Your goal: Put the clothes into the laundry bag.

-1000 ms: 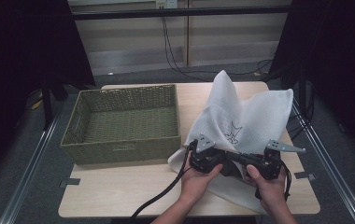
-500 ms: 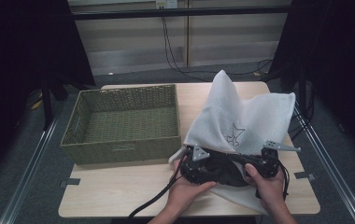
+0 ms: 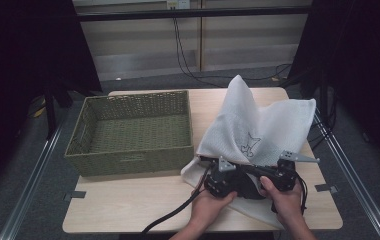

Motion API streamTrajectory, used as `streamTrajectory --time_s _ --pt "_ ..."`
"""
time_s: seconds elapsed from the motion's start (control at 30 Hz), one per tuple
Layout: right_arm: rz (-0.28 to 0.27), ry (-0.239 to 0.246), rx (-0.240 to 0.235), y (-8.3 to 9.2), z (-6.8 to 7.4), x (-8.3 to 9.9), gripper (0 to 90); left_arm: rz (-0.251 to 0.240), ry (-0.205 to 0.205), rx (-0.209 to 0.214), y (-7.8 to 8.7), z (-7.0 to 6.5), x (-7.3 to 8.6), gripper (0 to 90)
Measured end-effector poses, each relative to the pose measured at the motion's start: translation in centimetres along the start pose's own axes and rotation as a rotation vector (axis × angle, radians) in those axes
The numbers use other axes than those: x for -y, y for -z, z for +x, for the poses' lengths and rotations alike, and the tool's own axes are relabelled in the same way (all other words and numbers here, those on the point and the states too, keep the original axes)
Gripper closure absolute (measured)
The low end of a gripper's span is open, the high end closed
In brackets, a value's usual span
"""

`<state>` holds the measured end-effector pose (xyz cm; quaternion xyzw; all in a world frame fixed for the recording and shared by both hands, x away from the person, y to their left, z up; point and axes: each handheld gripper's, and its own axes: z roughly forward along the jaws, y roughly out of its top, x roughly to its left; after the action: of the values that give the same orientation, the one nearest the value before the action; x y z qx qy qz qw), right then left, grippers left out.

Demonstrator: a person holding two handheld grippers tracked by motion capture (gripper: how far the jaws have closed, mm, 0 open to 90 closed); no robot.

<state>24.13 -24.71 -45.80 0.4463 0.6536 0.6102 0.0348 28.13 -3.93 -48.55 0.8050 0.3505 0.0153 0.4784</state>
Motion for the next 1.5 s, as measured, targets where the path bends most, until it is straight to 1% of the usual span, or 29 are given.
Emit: streamTrajectory --time_s 0.03,0.1,0.13,0.2,0.23,0.27,0.3,0.37,0.4,0.43,0.5,0.53,0.6,0.67,0.73,0.77,0.83,0.9,0.97,1.03,1.07,1.13,1.17,1.2,1.27,1.33,1.37,1.43,1.5 --pt "-0.009 0.006 0.0 0.2 0.3 -0.2 88.6 -0.074 0.014 0.019 0.4 0.2 -0.5 82.8" --pt "-0.019 0.021 0.001 0.5 0.8 -0.4 88.7 -0.158 0.038 0.017 0.7 0.4 -1.4 82.9" --pt "-0.022 0.034 0.003 0.6 0.8 -0.4 88.6 -0.141 0.055 0.008 0.3 0.5 -1.5 82.6" --pt "0.0 0.025 0.018 0.4 0.7 -0.3 88.7 -0.019 0.061 0.002 -1.4 1.1 -1.1 81.2" --pt "0.023 0.02 0.031 0.1 0.4 0.0 88.7 0.036 0.081 0.019 -2.1 1.5 -0.7 79.3" --pt "0.036 0.009 0.041 -0.2 0.1 0.2 88.7 0.067 0.11 0.049 -2.5 2.1 -0.2 77.8" --pt "0.078 -0.007 0.065 -0.6 -0.4 0.6 88.7 0.057 0.113 0.064 -2.3 2.3 0.0 76.2" --pt "0.119 -0.028 0.077 -1.1 -1.2 1.1 88.7 0.071 0.073 0.062 -1.5 2.0 0.2 66.3" --pt "0.126 -0.048 0.084 -1.1 -1.5 1.1 88.7 0.072 0.025 0.056 -0.8 1.8 0.4 59.2" --pt "0.143 -0.054 0.096 -1.2 -1.7 1.1 88.7 0.064 -0.011 0.04 0.0 1.6 0.6 47.8" --pt "0.177 -0.047 0.127 -1.5 -1.9 1.3 88.7 0.05 -0.055 0.038 1.7 1.7 1.0 36.3" --pt "0.187 -0.047 0.132 -1.6 -2.0 1.4 88.7 0.024 -0.065 0.026 2.9 2.0 1.4 34.3" --pt "0.203 -0.052 0.143 -2.0 -2.4 1.6 88.7 -0.004 -0.11 -0.03 5.0 2.5 1.8 33.6" --pt "0.206 -0.051 0.15 -2.1 -2.5 1.6 88.7 -0.04 -0.131 -0.124 7.0 3.1 2.5 33.3" --pt "0.207 -0.045 0.16 -2.1 -2.5 1.6 88.7 -0.092 -0.127 -0.229 8.8 3.7 3.4 33.4" --pt "0.205 -0.043 0.16 -2.1 -2.4 1.6 88.7 -0.125 -0.121 -0.309 9.8 4.2 4.0 34.3" --pt "0.205 -0.035 0.164 -2.0 -2.5 1.5 88.7 -0.121 -0.066 -0.36 10.5 5.5 4.8 34.6" --pt "0.208 -0.027 0.17 -2.0 -2.5 1.5 88.7 -0.067 0.008 -0.321 10.1 6.8 5.1 31.7" --pt "0.21 -0.022 0.174 -2.0 -2.6 1.4 88.7 -0.017 0.03 -0.288 9.3 7.3 5.3 30.1" --pt "0.215 -0.01 0.184 -1.9 -2.7 1.3 88.7 -0.001 0.027 -0.268 8.6 7.3 5.2 36.8" --pt "0.217 -0.007 0.189 -1.8 -2.6 1.3 88.7 0.002 0.02 -0.243 8.3 7.2 5.1 45.2" --pt "0.207 -0.009 0.182 -1.6 -2.6 1.2 88.4 0.01 0.005 -0.18 7.9 6.8 4.8 70.3" --pt "0.193 0.001 0.176 -1.3 -2.5 1.1 87.8 0.023 -0.015 -0.151 7.8 6.6 4.8 79.2" --pt "0.169 0.007 0.161 -1.1 -2.3 1.0 85.3 0.033 -0.027 -0.132 7.7 6.3 4.8 83.2" --pt "0.105 0.028 0.134 -0.4 -1.7 0.6 77.9 0.046 -0.044 -0.096 7.4 5.6 5.1 84.9" --pt "0.044 0.084 0.127 0.2 -0.9 0.2 83.1 0.058 -0.053 -0.051 7.3 4.9 5.3 85.3" --pt "0.03 0.094 0.119 0.3 -0.5 0.0 86.7 0.057 -0.056 -0.036 7.2 4.4 5.4 85.3" --pt "0.034 0.105 0.061 0.3 -0.2 -0.1 87.8 0.071 -0.071 -0.016 6.9 3.9 5.7 85.2" --pt "0.088 0.113 -0.003 -0.1 -0.1 0.1 88.0 0.086 -0.093 -0.015 6.7 3.6 5.7 85.1"
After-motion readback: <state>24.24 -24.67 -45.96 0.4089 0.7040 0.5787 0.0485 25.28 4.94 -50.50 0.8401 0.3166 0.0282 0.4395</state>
